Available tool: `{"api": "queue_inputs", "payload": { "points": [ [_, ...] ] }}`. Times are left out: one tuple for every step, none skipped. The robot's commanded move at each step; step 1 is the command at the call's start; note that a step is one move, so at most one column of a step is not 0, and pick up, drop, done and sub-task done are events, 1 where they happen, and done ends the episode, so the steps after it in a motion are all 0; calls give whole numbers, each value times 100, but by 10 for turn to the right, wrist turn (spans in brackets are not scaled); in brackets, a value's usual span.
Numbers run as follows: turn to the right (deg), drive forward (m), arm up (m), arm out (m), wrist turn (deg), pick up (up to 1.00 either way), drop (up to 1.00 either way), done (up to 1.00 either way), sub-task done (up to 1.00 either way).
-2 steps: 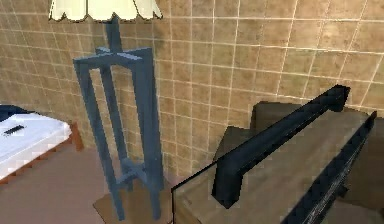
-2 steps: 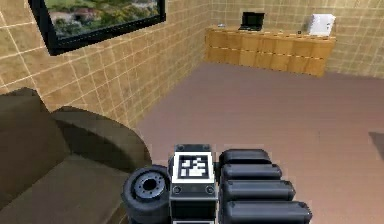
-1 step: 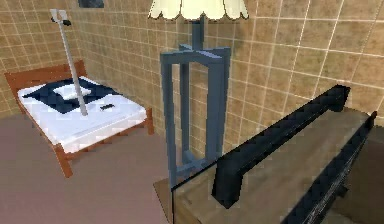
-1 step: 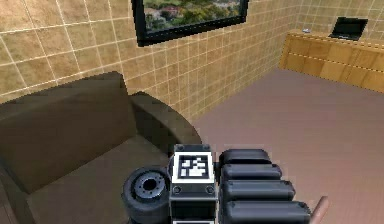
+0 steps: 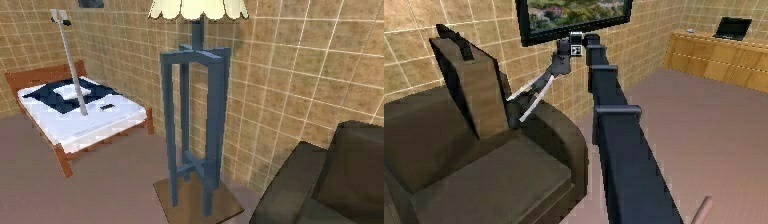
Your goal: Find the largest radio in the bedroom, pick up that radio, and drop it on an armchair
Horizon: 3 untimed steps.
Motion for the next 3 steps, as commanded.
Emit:
{"api": "queue_inputs", "payload": {
  "points": [
    [0,0,0,0,390,0,0,0,0],
    [0,0,-34,0,0,0,0,0,0],
    [0,0,-32,0,0,0,0,0,0]
  ]
}}
